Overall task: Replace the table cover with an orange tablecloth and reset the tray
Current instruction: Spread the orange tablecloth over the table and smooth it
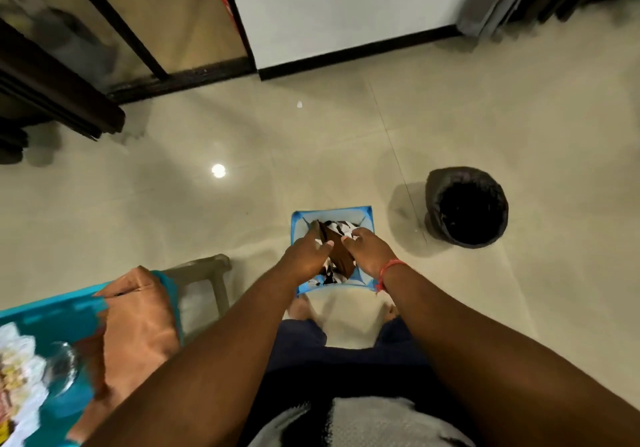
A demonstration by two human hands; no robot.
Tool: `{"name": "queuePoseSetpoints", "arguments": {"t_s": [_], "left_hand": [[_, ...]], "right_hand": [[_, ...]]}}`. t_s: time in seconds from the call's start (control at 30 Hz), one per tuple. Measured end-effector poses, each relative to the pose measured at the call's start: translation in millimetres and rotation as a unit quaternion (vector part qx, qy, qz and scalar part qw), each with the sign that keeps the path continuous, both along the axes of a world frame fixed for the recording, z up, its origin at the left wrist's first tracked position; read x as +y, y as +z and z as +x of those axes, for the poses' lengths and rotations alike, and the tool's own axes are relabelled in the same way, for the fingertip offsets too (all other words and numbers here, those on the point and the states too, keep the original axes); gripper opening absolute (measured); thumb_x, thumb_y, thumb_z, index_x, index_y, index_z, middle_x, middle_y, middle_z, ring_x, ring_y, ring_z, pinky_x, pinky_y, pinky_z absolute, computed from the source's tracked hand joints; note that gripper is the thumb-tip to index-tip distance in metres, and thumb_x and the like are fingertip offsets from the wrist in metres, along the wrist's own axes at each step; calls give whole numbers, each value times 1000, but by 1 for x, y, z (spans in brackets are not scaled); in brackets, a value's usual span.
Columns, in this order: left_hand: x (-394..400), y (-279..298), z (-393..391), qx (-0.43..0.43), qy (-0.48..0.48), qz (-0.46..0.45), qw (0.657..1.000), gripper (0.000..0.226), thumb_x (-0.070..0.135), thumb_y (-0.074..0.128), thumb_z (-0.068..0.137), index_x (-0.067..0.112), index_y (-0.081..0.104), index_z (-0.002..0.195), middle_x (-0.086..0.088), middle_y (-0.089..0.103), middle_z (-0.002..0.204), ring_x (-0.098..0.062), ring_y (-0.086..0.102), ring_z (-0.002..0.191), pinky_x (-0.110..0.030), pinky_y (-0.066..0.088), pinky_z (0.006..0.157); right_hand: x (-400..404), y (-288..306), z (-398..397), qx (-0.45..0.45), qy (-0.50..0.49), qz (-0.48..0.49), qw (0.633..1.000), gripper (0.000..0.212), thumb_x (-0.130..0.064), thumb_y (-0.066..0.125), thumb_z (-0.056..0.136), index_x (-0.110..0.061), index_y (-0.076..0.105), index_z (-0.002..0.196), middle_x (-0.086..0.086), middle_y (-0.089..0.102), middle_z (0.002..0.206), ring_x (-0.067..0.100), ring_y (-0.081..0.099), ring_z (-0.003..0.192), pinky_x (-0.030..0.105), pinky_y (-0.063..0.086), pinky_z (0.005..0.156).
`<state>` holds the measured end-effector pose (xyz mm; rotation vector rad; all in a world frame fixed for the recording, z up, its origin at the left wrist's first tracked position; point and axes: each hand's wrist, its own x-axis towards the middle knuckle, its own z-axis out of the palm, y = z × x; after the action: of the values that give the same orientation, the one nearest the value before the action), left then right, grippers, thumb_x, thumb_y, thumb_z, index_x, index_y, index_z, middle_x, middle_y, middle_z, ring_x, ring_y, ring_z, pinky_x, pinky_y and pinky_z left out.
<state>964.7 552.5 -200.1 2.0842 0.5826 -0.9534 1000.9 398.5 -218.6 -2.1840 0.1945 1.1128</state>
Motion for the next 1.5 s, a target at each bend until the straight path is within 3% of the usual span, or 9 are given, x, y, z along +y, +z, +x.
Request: {"name": "queuePoseSetpoints", "arguments": {"t_s": [0.13,0.27,0.4,0.53,0.73,0.97,1.2,1.33,1.5], "left_hand": [[7,29,-5,-50,-98,94,990,85,74,30,87,24,21,155,-10,31,158,-31,31,142,-46,26,116],[-2,61,-21,-97,-45,203,973,80,63,35,96,26,0,158,-5,-4,165,-31,0,151,-58,8,119],[-15,80,-54,-92,-15,298,950,88,74,28,91,27,-7,157,-7,-12,165,-33,-5,151,-62,6,117],[-16,97,-100,-81,33,377,922,96,82,27,84,29,-10,155,-7,-15,164,-33,-7,151,-65,5,116],[-2,121,-198,-37,203,392,897,100,81,38,81,30,-5,156,-7,-13,164,-36,-10,150,-66,2,116],[19,110,-295,15,332,360,872,102,82,41,80,36,-13,153,-5,-20,163,-35,-13,150,-65,0,116],[57,81,-375,21,362,329,872,98,75,42,84,31,-9,155,-5,-14,165,-34,-9,151,-64,3,117],[88,66,-417,35,359,303,882,88,65,41,92,29,-9,156,-6,-13,165,-34,-8,151,-63,4,117],[124,40,-445,47,369,267,889,85,58,42,95,25,-7,156,-10,-7,165,-36,-2,151,-59,12,119]], "right_hand": [[-10,34,15,-42,195,-15,980,67,-44,51,100,-12,29,154,12,39,155,29,41,139,33,34,111],[-9,60,56,-156,343,-37,926,82,-56,51,95,-21,13,159,14,15,164,32,22,149,46,25,119],[1,79,58,-250,442,-31,861,86,-65,47,93,-30,3,159,6,-3,167,31,9,153,51,22,120],[17,90,32,-286,524,-25,802,90,-69,44,91,-33,-4,158,2,-15,166,30,-2,153,56,15,120],[76,113,-34,-315,626,23,713,92,-74,42,89,-32,-2,158,2,-15,166,30,-1,153,57,17,119],[135,125,-111,-318,696,42,643,90,-71,45,89,-32,2,158,2,-11,167,29,1,153,55,18,119],[196,100,-179,-302,722,-3,622,90,-70,46,89,-32,2,158,2,-8,167,30,3,153,57,18,118],[239,90,-221,-270,697,-13,664,82,-61,52,90,-31,12,156,3,-4,167,32,5,152,58,17,118],[280,69,-240,-241,674,-38,697,80,-59,54,91,-29,17,155,8,2,166,32,13,150,53,28,116]]}}
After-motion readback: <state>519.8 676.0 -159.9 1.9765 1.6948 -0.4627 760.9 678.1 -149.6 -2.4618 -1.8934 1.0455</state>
